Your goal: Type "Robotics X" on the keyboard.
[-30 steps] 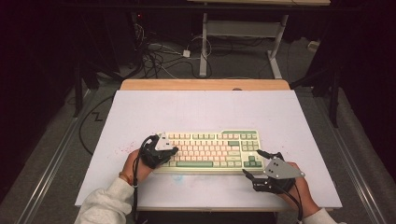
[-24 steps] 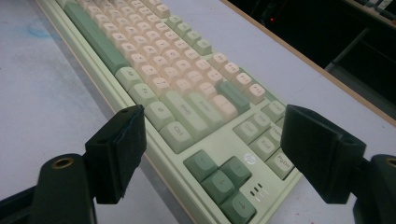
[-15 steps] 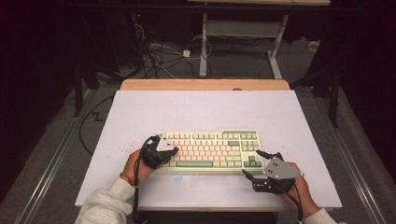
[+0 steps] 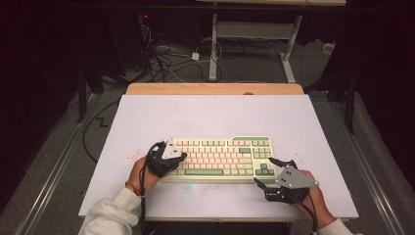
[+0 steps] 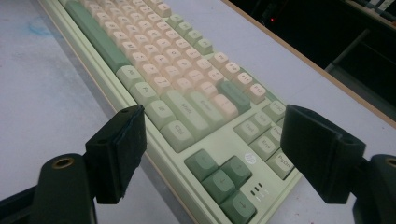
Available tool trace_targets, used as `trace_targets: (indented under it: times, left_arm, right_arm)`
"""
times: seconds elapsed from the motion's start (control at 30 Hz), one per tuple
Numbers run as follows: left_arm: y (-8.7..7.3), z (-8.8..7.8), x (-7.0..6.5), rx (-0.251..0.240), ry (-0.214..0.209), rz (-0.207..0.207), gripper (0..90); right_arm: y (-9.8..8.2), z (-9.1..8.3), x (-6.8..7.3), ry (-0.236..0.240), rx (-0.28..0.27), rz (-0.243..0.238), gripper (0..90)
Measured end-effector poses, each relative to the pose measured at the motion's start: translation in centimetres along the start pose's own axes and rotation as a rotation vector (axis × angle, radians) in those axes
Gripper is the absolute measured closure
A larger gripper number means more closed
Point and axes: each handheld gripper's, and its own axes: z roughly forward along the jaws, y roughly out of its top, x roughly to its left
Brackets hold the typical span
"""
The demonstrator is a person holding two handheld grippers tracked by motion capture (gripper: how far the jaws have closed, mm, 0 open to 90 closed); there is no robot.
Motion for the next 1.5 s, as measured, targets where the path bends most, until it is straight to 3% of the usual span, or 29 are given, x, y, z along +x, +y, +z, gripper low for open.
trace_targets:
  times: [0.6,1.5]
  left_arm:
    - [0.6,-1.4,-0.2,-0.061,0.009,0.016,87.4]
    - [2.2,-2.3,-2.6,-0.113,-0.036,0.087,87.4]
  right_arm:
    - [0.0,-0.1,0.0,0.021,-0.014,0.019,23.4]
    - [0.1,-0.1,0.0,0.018,-0.013,0.016,23.2]
